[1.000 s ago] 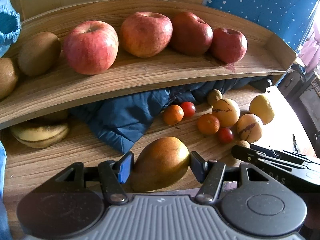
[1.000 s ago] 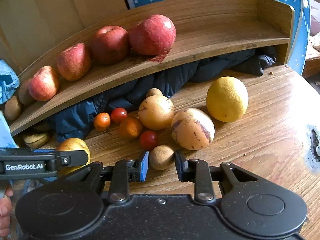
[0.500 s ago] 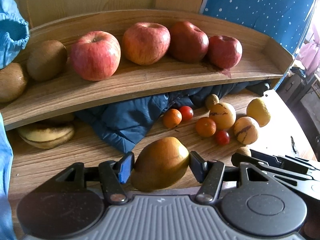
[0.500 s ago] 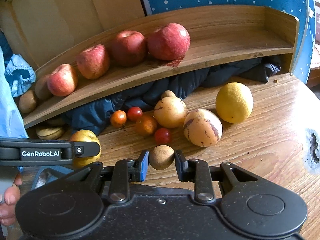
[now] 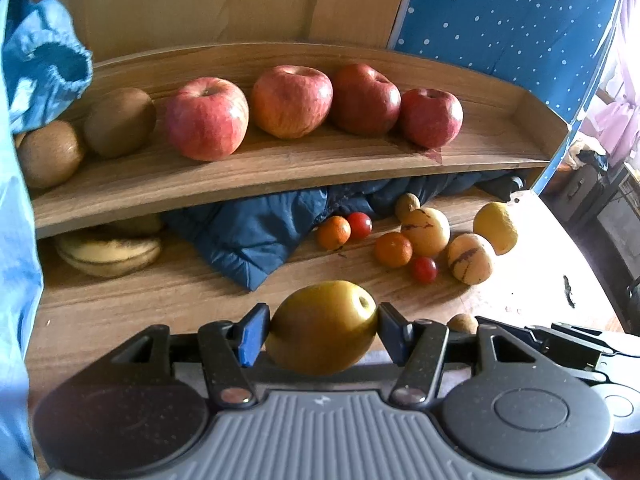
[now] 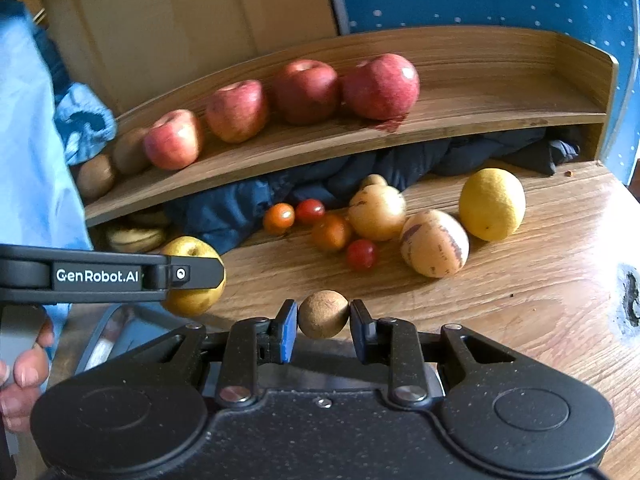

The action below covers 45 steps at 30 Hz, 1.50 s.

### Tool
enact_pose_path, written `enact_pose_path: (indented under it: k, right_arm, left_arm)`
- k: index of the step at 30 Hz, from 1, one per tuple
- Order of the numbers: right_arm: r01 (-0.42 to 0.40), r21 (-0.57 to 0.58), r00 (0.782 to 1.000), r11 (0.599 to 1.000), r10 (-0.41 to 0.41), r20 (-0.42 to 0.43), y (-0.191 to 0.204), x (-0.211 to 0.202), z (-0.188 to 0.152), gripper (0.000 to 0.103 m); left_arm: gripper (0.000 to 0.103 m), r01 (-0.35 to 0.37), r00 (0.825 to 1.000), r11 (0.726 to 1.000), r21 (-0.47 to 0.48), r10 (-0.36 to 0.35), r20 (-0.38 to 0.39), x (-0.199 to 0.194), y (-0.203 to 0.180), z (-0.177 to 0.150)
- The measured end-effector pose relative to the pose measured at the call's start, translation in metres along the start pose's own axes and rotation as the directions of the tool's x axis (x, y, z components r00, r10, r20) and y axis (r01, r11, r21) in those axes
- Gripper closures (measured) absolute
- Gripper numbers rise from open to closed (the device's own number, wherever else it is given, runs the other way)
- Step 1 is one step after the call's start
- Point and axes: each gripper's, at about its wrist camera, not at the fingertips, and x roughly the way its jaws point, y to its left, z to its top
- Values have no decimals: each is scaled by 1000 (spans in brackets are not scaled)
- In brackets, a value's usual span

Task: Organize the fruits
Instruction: 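Carry the pear in the left tool and brown fruit in the right tool over the tray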

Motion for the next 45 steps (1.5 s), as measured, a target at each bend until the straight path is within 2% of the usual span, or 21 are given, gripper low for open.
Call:
enact_pose_path:
  k: [15,29,45]
  right_arm:
    - [-91,-121,994,988,83,-71,8,-31,-37,73]
    - [-184,-292,977,939,142,-160,18,-63,-79,73]
    - [-225,-355,966,908,158,-206,12,-81,-105,73]
  left_arm:
    - [41,-22,1000,997,-80,20,-24,-34,-11,-57]
    - [42,-58,998,990,-127,53,-38,-62,-26,-102]
    - [42,-93,995,981,-170,86,-45,-79,-42,-136]
